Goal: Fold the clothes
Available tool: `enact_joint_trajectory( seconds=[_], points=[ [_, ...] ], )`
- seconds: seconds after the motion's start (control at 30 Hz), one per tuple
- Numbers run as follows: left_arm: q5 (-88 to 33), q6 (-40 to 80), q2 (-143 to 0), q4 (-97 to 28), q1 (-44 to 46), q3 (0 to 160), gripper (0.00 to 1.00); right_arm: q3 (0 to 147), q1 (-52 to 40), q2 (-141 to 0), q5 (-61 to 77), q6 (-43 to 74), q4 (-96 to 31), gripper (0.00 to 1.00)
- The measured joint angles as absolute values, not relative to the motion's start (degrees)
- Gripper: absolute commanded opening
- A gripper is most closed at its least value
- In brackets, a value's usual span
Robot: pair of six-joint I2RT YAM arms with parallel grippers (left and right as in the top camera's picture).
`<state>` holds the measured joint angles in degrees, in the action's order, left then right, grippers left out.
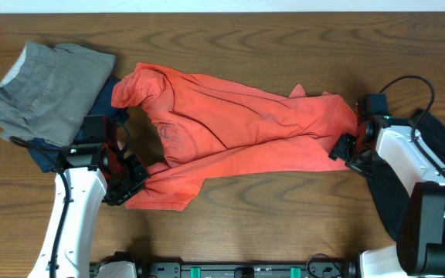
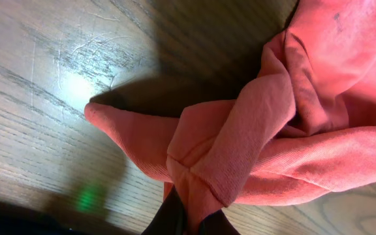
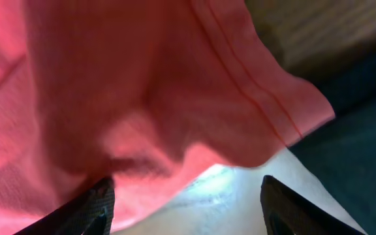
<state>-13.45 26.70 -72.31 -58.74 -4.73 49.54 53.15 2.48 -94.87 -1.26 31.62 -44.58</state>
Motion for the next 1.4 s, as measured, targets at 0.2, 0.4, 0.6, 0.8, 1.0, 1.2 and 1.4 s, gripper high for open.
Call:
enact_joint_trajectory(
  seconds=[0.2,0.4,0.6,0.8,1.0,1.2,1.4],
  points=[
    [-13.3,26.7,-72.3,-58.7,-4.7,49.5,0.06,52.6,3.2,-94.9,-1.1,31.9,-42.4,0.71],
    [-13.3,26.7,-72.3,-58.8,-4.7,49.5,0.06,50.3,4.3,-94.9,-1.1,32.7,-38.1,0.69],
    [-13.3,26.7,-72.3,-58.7,-4.7,49.5,0.06,49.3,4.3,-94.9,-1.5,34.0,-35.9,0.55],
    [-13.3,26.7,-72.3,-59.1,-4.7,49.5,0.06,49.3,5.8,-94.9,-2.5,36.0,-35.2,0.01],
    [-13.3,26.7,-72.3,-59.2,-4.7,49.5,0.06,49.3,8.1,-94.9,-3.1,36.9,-34.6,0.01],
    [-13.3,26.2,-72.3,-59.2,-4.7,49.5,0.06,49.4,8.1,-94.9,-1.8,34.9,-34.7,0.01],
    [-14.2,21.5,-72.3,-62.8,-4.7,55.8,0.06,57.4,8.1,-93.9,0.3,29.6,-46.0,0.01]
  ],
)
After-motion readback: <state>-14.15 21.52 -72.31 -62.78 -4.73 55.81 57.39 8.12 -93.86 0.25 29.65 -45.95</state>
